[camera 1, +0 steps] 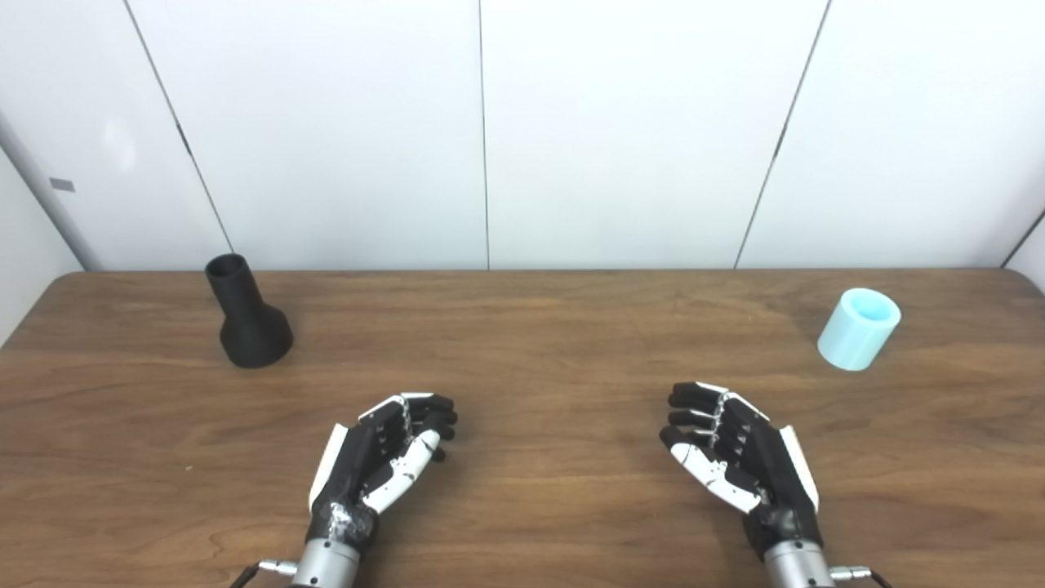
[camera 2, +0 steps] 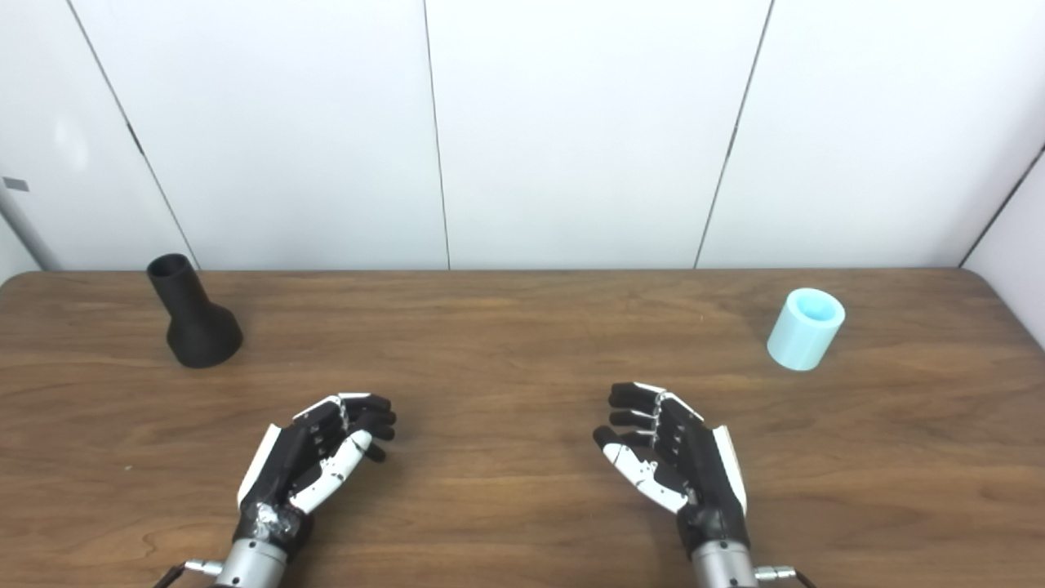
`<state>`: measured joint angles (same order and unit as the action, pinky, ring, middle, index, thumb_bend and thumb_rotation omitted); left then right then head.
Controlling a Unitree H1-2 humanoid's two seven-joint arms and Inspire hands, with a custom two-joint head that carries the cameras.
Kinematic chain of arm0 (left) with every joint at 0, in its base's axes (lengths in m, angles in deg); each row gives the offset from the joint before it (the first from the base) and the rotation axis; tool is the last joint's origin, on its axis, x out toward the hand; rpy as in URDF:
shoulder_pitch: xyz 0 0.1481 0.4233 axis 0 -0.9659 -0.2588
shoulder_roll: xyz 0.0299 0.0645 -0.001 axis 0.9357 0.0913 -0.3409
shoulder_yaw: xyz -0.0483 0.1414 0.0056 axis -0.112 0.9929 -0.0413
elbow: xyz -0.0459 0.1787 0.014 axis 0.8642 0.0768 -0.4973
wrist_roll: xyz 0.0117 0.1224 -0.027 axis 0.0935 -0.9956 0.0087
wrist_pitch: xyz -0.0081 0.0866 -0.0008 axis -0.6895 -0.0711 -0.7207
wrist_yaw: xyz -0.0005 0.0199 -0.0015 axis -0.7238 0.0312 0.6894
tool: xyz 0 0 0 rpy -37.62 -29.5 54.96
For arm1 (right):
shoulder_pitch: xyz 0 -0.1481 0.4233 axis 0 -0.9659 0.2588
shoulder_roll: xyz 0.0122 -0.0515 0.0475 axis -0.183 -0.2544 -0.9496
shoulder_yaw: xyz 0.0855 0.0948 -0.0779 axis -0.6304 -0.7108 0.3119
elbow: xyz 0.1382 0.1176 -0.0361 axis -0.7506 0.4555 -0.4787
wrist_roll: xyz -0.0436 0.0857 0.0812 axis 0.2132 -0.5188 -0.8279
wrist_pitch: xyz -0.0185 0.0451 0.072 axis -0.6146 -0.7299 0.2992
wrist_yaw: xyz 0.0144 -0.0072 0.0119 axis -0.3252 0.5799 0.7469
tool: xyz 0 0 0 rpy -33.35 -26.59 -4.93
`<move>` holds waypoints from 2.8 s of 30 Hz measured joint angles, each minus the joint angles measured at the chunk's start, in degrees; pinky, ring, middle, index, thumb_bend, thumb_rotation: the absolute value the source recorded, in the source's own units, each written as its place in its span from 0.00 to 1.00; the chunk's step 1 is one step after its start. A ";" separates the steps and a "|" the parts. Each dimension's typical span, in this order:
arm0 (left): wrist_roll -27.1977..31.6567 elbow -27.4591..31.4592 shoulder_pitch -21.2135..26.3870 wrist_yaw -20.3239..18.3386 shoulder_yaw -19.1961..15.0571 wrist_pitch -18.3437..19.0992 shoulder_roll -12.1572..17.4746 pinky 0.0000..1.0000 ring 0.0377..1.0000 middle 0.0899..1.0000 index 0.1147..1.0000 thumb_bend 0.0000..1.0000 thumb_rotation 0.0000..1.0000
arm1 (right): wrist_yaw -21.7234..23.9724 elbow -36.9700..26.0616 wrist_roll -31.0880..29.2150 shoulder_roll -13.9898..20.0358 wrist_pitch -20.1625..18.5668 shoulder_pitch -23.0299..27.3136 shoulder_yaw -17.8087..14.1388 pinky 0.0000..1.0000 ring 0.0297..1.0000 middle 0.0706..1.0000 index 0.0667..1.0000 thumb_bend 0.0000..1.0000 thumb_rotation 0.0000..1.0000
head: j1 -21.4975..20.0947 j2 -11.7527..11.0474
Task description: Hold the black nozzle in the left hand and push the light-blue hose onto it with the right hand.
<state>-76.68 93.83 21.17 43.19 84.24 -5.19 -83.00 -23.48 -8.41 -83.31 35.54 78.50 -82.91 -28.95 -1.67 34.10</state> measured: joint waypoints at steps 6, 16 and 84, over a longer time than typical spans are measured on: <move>0.04 -0.01 0.00 0.01 -0.01 -0.10 0.00 0.51 0.59 0.59 0.55 0.27 0.27 | -0.01 0.00 0.11 0.00 0.00 0.00 0.00 0.55 0.65 0.66 0.63 0.31 0.22 | 0.00 0.00; 0.16 -0.01 0.00 0.02 -0.02 -0.08 -0.01 0.51 0.59 0.59 0.55 0.27 0.28 | -0.01 0.01 -0.02 0.00 0.01 0.00 -0.02 0.56 0.65 0.66 0.63 0.31 0.22 | 0.00 0.09; -17.90 -7.35 9.87 27.01 -15.47 7.81 1.77 0.63 0.77 0.82 0.81 0.91 0.18 | 4.58 12.26 -11.23 8.17 5.82 7.12 -7.38 0.52 0.62 0.62 0.58 0.39 0.44 | 34.89 -10.99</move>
<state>-94.58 86.47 31.04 70.20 68.77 2.62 -81.22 -18.90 3.84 -94.54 43.71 84.32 -75.79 -36.33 33.22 23.11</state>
